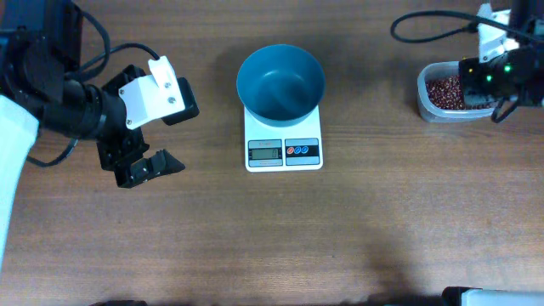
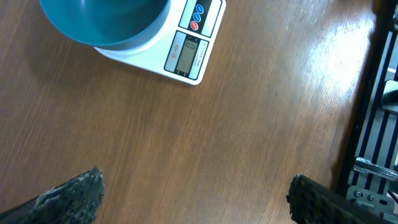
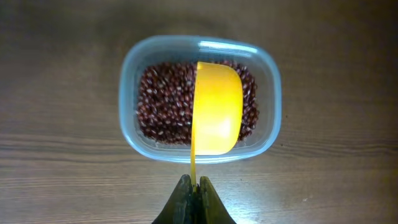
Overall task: Scoop item into bowl and weigh 50g on scale
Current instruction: 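Lower the scoop into the red beans with the right gripper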
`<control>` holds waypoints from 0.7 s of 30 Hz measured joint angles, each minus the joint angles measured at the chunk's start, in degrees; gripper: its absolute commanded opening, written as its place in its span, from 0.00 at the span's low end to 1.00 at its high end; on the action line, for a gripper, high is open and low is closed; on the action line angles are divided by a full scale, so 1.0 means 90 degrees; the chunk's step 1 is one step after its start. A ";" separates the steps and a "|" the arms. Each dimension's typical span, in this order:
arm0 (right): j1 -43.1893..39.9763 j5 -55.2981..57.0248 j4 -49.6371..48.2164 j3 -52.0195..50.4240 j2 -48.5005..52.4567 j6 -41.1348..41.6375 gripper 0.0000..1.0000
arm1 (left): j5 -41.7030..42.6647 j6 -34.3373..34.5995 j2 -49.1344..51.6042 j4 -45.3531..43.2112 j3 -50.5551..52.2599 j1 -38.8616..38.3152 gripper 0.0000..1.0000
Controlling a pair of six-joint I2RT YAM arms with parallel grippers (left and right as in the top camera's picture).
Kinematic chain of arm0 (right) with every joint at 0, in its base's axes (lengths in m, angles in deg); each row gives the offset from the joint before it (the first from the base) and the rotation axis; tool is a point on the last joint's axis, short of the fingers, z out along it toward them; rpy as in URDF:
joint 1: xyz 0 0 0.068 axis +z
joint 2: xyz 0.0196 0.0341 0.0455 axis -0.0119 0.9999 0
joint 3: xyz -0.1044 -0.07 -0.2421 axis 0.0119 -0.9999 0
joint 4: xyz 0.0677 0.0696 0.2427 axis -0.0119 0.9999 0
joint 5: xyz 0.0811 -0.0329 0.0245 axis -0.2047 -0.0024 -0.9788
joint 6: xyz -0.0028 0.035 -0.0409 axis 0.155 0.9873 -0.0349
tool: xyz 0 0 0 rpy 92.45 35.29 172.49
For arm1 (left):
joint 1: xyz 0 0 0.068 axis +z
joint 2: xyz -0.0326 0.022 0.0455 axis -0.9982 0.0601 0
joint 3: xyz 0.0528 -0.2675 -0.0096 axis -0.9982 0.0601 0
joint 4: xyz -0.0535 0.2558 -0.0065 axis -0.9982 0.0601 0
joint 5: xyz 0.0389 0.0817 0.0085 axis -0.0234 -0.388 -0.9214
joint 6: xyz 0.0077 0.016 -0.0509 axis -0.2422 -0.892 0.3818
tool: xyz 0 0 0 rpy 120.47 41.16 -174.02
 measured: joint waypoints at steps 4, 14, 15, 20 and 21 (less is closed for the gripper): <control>0.0000 0.0143 -0.0172 0.0000 0.0301 -0.0053 0.04 | 0.0000 -0.0002 0.0000 0.0000 0.0000 0.0000 0.99; 0.0000 0.0823 -0.0386 0.0000 0.0585 -0.0410 0.04 | 0.0000 -0.0002 0.0000 0.0000 0.0000 0.0000 0.99; 0.0000 0.0940 -0.0454 0.0000 0.0597 -0.0469 0.04 | 0.0000 -0.0002 0.0000 0.0000 0.0000 0.0000 0.99; 0.0000 0.1222 -0.0452 0.0000 0.0600 -0.0663 0.04 | 0.0000 -0.0002 0.0000 0.0000 0.0000 0.0000 0.99; 0.0000 0.1241 -0.0427 0.0000 0.0602 -0.0678 0.04 | 0.0000 -0.0002 0.0000 0.0000 0.0000 0.0000 0.99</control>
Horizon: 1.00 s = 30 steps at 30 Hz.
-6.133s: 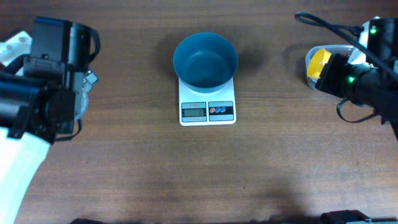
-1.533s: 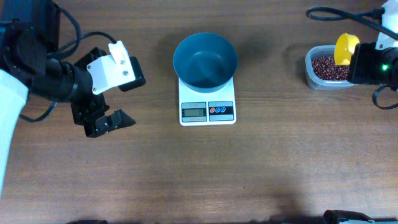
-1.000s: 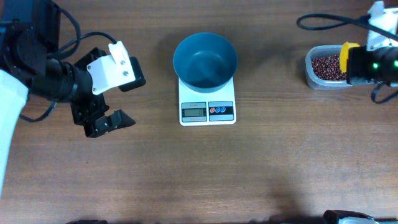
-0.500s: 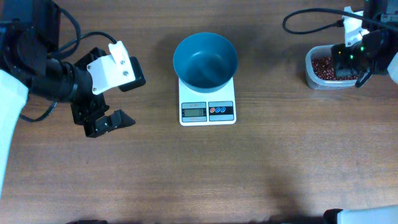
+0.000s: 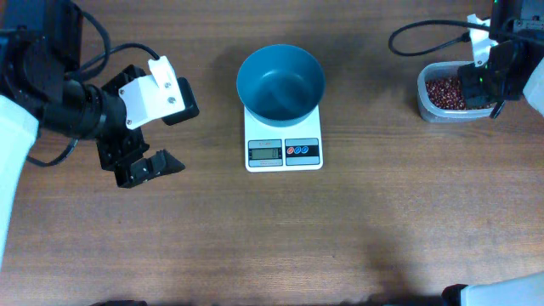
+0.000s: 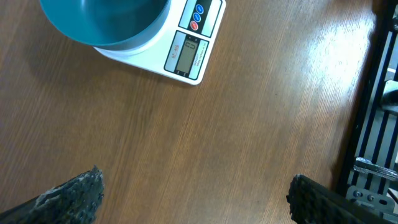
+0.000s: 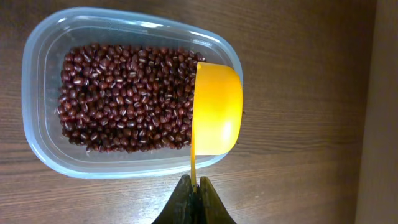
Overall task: Scoop item into bowl and weigh 50g on scale
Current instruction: 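Lower the scoop into the red beans with the right gripper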
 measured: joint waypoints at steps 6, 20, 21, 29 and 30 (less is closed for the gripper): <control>0.0000 0.0070 0.0046 0.0000 0.0036 -0.0075 0.04 | 0.0000 0.0000 0.0000 0.0000 0.0000 0.0000 0.99; 0.0000 0.0495 -0.0024 0.0000 0.0386 -0.0097 0.04 | 0.0002 0.0000 0.0000 0.0000 0.0000 0.0000 0.99; 0.0000 0.0510 -0.0049 0.0000 0.0386 -0.0100 0.04 | 0.0000 0.0000 0.0000 0.0000 0.0000 0.0000 0.99; 0.0007 0.0517 -0.0083 0.0000 0.0493 -0.0095 0.04 | 0.0002 0.0000 0.0000 0.0002 0.0000 0.0000 0.99; 0.0019 0.0517 -0.0085 0.0000 0.0527 -0.0097 0.04 | 0.0002 0.0000 0.0000 0.0000 0.0000 0.0000 0.99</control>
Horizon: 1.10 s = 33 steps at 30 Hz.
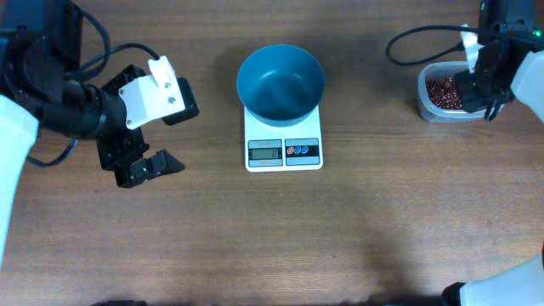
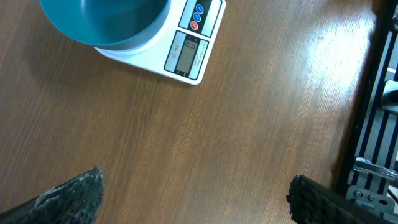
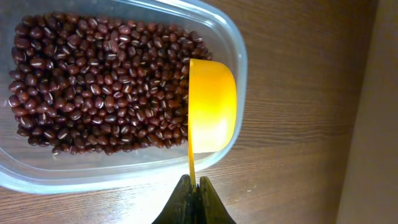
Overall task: Scoop item into bowl and weigh 50g on scale
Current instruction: 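Lower the scoop into the red beans with the right gripper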
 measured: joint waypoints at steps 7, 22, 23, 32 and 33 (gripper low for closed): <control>0.0311 0.0109 -0.0012 0.0029 0.0347 0.0036 0.04 | 0.0000 0.0000 0.0000 0.0002 0.0000 0.0000 0.99; -0.0180 -0.1202 0.0107 0.0107 0.0367 0.1411 0.04 | -0.0002 0.0000 0.0000 0.0002 0.0000 0.0002 0.99; -0.0226 -0.1282 0.0112 0.0107 0.0367 0.1481 0.04 | 0.0000 0.0000 0.0000 0.0000 0.0000 0.0000 0.99; -0.0559 -0.2033 0.0236 0.0119 0.0367 0.1931 0.04 | 0.0000 0.0000 0.0000 0.0000 0.0000 0.0000 0.99; -0.0595 -0.2115 0.0240 0.0119 0.0367 0.1953 0.04 | 0.0000 0.0000 0.0000 0.0000 0.0000 0.0002 0.99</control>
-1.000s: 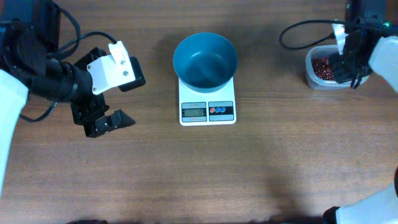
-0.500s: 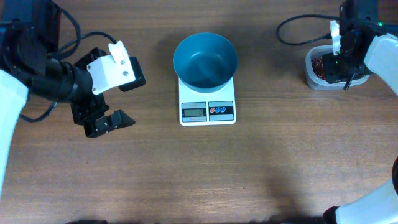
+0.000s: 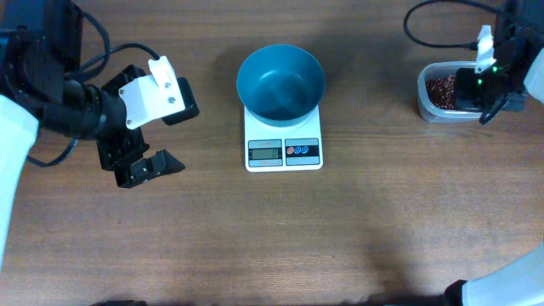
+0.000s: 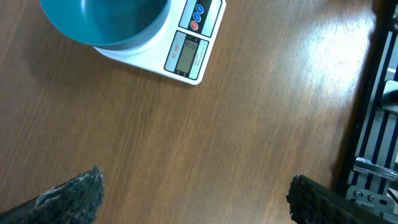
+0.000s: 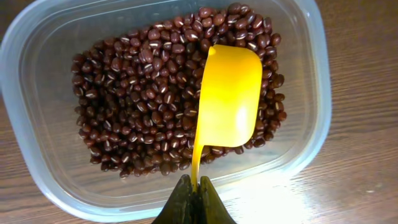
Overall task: Scoop item into bowl and weigh 50g on scale
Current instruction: 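Lower the scoop into the red beans with the right gripper, then drag the scoop through the beans to fill it with the right gripper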
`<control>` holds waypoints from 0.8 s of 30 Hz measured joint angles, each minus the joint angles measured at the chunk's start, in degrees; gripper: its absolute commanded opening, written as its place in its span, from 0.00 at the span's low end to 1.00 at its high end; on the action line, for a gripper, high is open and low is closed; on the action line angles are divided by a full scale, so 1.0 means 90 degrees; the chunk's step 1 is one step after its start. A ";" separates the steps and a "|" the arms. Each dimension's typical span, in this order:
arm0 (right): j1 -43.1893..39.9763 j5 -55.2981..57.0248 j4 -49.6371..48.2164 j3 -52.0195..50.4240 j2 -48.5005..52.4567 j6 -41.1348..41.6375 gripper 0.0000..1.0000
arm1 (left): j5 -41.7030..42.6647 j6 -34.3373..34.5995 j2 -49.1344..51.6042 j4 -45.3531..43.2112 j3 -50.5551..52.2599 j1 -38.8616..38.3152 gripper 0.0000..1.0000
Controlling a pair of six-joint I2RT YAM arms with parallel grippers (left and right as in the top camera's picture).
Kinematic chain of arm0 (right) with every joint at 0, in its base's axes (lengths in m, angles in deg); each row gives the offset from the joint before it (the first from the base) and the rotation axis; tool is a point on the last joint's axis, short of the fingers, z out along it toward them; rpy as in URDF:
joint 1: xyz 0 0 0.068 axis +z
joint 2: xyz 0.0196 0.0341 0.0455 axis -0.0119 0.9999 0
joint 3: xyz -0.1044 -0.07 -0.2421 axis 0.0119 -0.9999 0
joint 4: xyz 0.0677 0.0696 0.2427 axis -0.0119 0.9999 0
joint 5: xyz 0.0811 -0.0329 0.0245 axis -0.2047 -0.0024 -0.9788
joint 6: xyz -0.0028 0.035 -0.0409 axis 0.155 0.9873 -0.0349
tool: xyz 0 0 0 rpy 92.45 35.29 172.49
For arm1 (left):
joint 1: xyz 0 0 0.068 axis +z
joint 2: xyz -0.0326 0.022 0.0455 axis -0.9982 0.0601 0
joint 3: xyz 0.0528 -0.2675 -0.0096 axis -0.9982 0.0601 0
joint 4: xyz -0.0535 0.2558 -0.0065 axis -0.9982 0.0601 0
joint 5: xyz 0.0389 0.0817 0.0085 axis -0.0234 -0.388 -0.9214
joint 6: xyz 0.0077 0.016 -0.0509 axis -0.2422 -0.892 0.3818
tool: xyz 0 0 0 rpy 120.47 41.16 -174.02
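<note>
A blue bowl (image 3: 280,82) stands empty on the white scale (image 3: 284,143) at mid table. At the far right a clear tub (image 3: 436,95) holds red beans (image 5: 143,106). My right gripper (image 5: 194,186) is shut on the handle of a yellow scoop (image 5: 229,102), whose empty cup lies on its side over the beans inside the tub (image 5: 298,149). My left gripper (image 4: 193,196) hangs open over bare wood left of the scale (image 4: 186,53), holding nothing.
The right arm's black cable (image 3: 442,13) loops above the tub. A dark metal frame (image 4: 373,112) runs along the table's edge in the left wrist view. Bare wood lies in front of the scale.
The right gripper has turned and shifted, so the scoop's cup now lies over the middle of the beans instead of at the tub's edge. The left arm has not moved.
The right gripper held the yellow scoop high over the tub. It then stood closer with the cup at the tub's right rim, then nearer still at that edge. Now the cup lies among the beans. The left gripper stayed open and still; the bowl stayed empty.
</note>
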 measured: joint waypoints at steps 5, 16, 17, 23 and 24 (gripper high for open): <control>-0.0223 -0.0716 0.0044 0.0000 0.0000 0.0049 0.04 | -0.0002 0.0000 0.0000 0.0000 0.0000 -0.0002 0.99; -0.0316 -0.1469 0.0141 0.0000 0.0000 0.0573 0.04 | 0.0000 0.0000 0.0000 0.0000 0.0000 0.0000 0.99; -0.0389 -0.1574 0.0172 0.0000 0.0000 0.0743 0.04 | 0.0000 0.0000 0.0000 0.0000 0.0000 0.0000 0.99; -0.0886 -0.2059 0.0330 0.0000 0.0002 0.1129 0.04 | 0.0000 0.0000 0.0000 0.0000 0.0000 0.0000 0.99; -0.0928 -0.2161 0.0340 0.0000 0.0002 0.1168 0.04 | 0.0000 0.0000 0.0000 0.0000 0.0000 -0.0002 0.99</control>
